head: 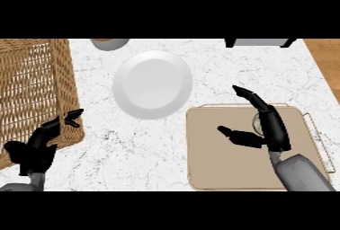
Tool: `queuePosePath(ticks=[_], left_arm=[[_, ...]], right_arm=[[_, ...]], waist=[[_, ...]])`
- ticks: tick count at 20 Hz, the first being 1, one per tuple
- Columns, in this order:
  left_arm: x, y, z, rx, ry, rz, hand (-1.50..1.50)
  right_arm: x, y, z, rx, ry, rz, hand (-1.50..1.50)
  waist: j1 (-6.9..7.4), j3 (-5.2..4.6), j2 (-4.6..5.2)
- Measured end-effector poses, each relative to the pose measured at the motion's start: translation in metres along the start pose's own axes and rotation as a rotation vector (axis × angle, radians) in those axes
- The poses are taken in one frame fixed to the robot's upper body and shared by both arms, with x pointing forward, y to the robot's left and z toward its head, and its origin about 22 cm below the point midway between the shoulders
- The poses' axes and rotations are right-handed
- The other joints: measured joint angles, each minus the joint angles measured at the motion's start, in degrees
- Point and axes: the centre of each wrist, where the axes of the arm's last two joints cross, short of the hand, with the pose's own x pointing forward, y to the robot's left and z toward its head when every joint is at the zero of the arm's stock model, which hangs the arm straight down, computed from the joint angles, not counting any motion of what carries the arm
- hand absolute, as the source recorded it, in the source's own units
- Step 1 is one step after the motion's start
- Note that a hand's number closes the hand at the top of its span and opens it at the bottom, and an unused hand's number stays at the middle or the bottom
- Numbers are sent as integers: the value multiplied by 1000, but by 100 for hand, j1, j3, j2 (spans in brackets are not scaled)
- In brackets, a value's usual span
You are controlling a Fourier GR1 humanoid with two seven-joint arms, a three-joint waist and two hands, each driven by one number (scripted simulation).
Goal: Pick the cupcake from the tray and place it in the plate
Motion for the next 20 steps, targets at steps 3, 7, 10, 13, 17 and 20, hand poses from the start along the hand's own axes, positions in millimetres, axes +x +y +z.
queuePosePath(ticks=[3,7,10,13,17,20], left_arm=[[1,8,4,-5,3,1,0],[7,15,15,15,33,-41,0],[22,14,20,33,67,-92,0],[32,14,27,5,38,-99,0],[37,17,30,-7,8,-86,0],[39,17,29,-27,-8,-76,0]], right_arm=[[-10,-5,13,-32,-22,68,-150],[-8,-20,29,-80,-30,146,-150],[-8,-38,37,-79,6,240,-150],[-8,-57,40,-36,69,349,-150],[-3,-76,42,72,175,494,-150],[5,-79,38,145,264,572,-150]], waist=[[-13,29,-31],[-41,113,-80],[-88,207,-119],[-112,164,-121],[-142,96,-98],[-126,71,-80]])
